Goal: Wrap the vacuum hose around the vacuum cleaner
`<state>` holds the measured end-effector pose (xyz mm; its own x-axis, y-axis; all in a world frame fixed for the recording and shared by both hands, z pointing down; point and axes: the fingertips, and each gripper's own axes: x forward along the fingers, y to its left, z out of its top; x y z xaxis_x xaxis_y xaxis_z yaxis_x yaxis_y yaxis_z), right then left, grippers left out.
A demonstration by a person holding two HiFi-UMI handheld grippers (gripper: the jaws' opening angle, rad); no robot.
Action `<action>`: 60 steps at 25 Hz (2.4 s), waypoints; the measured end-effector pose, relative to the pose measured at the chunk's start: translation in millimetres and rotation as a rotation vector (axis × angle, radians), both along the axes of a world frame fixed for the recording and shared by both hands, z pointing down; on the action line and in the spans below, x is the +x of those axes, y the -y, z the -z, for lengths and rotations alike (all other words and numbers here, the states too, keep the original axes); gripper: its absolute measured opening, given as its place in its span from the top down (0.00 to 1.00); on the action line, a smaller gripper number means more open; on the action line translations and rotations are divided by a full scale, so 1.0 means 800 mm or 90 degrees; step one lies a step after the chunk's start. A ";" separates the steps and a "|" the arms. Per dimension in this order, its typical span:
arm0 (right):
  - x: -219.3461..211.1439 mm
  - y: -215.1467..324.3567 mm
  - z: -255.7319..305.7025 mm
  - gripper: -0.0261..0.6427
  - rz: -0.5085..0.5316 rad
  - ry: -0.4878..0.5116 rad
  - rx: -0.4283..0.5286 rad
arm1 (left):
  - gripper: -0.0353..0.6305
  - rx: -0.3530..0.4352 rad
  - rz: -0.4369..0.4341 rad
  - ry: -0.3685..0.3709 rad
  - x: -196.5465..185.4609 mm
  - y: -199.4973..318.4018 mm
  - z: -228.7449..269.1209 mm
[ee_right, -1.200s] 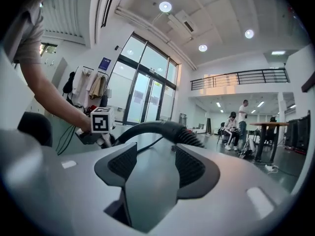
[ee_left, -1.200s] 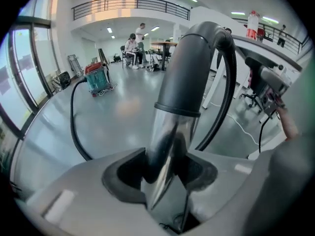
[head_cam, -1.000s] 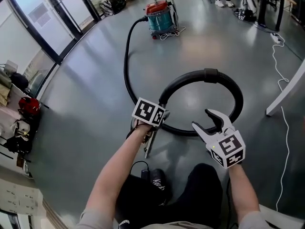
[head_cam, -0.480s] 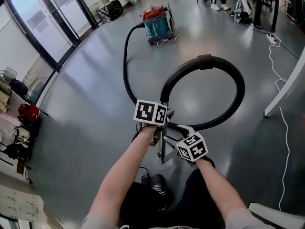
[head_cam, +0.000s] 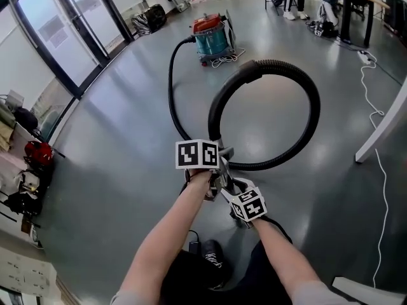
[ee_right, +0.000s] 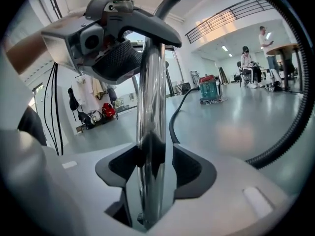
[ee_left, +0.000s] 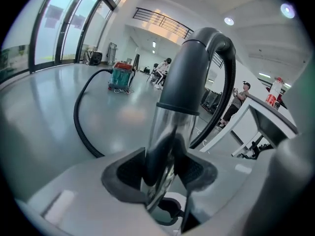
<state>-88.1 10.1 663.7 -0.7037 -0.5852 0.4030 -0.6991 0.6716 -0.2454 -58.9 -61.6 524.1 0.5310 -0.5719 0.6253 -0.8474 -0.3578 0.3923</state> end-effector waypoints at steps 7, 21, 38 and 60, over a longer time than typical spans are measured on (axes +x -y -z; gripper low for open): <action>-0.022 0.009 -0.004 0.58 -0.012 0.005 -0.005 | 0.67 -0.004 0.044 -0.025 -0.013 0.018 -0.006; 0.021 0.029 -0.046 0.74 0.052 -0.173 -0.002 | 0.69 0.053 -0.143 -0.089 0.003 0.034 -0.029; 0.077 0.072 -0.055 0.74 0.116 -0.365 -0.051 | 0.30 0.159 -0.336 0.099 -0.049 0.093 -0.039; 0.120 0.144 0.037 0.74 0.264 -0.618 -0.204 | 0.30 0.410 -0.719 0.398 -0.101 0.127 0.002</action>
